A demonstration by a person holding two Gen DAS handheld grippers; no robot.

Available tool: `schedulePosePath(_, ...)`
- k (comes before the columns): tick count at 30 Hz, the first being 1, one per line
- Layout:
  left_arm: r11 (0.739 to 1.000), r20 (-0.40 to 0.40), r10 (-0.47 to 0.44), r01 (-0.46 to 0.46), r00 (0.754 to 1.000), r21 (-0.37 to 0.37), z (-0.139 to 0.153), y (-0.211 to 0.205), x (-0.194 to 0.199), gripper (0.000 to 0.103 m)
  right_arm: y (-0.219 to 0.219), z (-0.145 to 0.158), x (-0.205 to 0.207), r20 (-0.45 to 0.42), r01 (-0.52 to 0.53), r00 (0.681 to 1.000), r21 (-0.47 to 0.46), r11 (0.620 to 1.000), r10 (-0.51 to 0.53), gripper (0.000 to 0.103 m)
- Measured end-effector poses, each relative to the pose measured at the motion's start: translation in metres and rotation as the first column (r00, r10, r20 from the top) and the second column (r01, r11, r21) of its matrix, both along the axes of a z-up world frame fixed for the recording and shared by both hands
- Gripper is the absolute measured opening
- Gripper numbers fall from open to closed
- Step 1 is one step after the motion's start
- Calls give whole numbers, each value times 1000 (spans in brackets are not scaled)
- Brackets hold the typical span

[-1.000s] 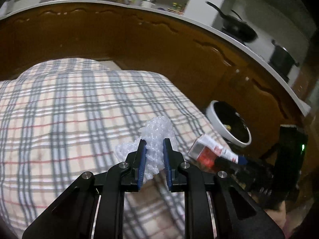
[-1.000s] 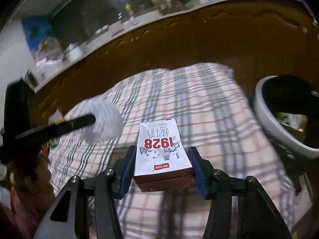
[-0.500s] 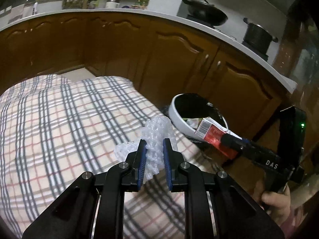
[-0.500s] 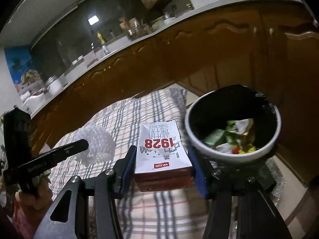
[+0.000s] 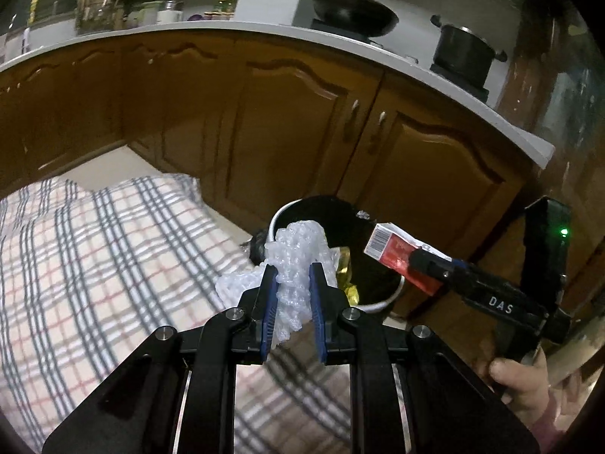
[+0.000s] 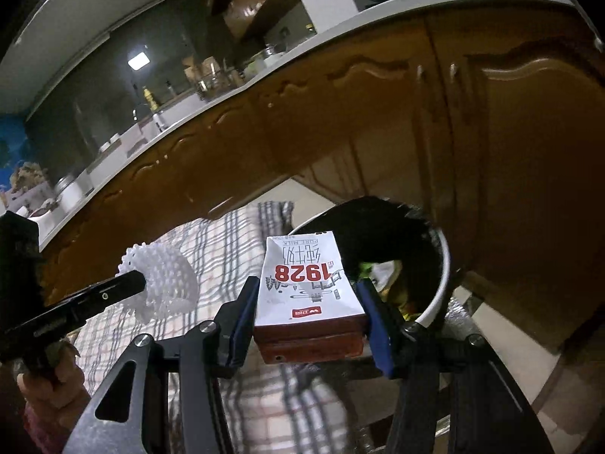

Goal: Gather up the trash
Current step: 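Carry the foam net and red-white box over the bin and open both tools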

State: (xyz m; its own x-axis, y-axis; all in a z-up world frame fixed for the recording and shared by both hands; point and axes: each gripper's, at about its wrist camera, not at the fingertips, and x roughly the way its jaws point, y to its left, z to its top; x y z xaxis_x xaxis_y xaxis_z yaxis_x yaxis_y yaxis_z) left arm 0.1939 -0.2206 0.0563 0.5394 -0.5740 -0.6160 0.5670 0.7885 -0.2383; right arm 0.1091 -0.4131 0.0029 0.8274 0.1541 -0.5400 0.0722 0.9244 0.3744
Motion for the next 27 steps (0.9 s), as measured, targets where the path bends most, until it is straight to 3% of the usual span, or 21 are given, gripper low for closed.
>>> schedulePosePath(12,996,-55,-68,71,996,58,-15,-71,35,15,-25,-9,32,-55,36,998,-14,999,-36,53)
schedulePosePath(27,992,-103,-82,91,991,86,-36,-95,52,15,-30,-20,50,-95,31,995,-33,999,-34,53)
